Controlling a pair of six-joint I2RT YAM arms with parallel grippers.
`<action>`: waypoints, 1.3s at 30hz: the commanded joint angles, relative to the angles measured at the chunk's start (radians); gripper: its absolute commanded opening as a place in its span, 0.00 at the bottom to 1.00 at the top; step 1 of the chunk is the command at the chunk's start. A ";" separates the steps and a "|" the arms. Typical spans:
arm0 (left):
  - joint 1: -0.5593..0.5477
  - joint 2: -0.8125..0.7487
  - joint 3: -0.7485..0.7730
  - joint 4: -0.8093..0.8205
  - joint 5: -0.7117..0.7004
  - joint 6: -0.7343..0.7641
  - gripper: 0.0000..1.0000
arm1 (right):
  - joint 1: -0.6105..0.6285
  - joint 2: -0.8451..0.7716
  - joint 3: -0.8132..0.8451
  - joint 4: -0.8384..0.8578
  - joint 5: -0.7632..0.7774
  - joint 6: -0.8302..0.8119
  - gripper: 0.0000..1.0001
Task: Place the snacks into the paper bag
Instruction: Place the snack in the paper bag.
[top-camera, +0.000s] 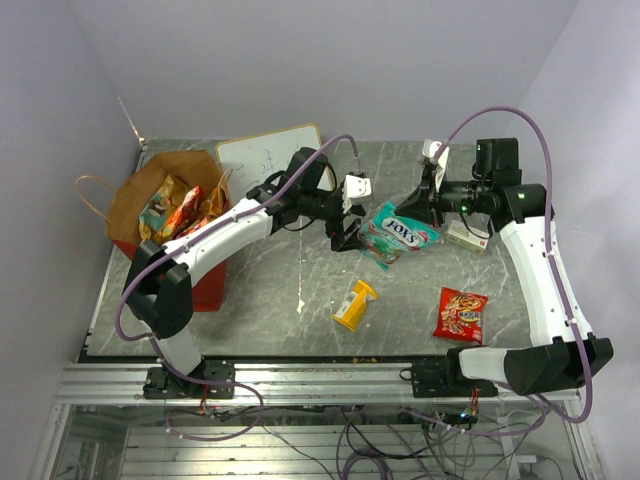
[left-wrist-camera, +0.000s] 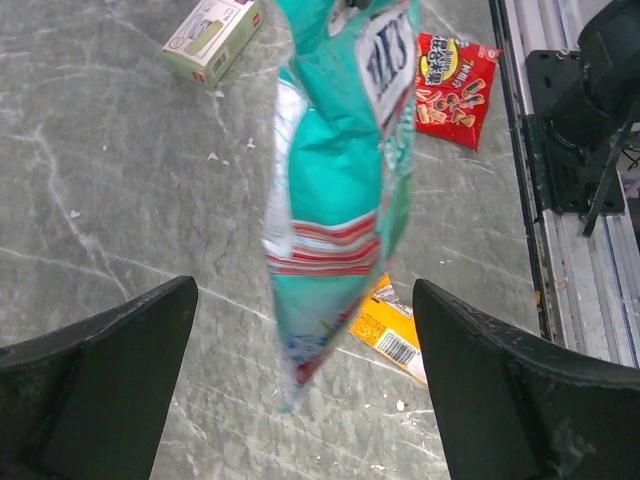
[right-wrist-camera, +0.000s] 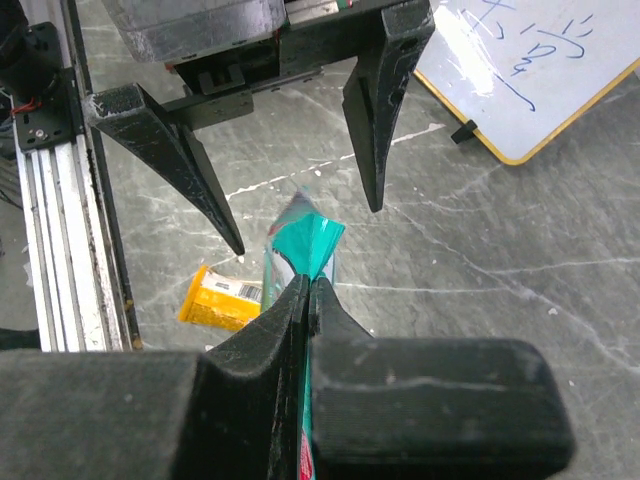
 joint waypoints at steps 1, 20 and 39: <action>-0.025 0.000 0.032 -0.007 0.108 0.078 1.00 | 0.006 -0.035 0.027 0.016 -0.051 0.017 0.00; -0.030 0.067 0.037 0.090 0.191 -0.034 0.74 | 0.006 -0.076 -0.017 0.050 -0.065 0.027 0.00; -0.027 -0.008 0.020 -0.005 0.183 0.064 0.25 | 0.006 -0.111 -0.090 0.114 -0.006 0.064 0.00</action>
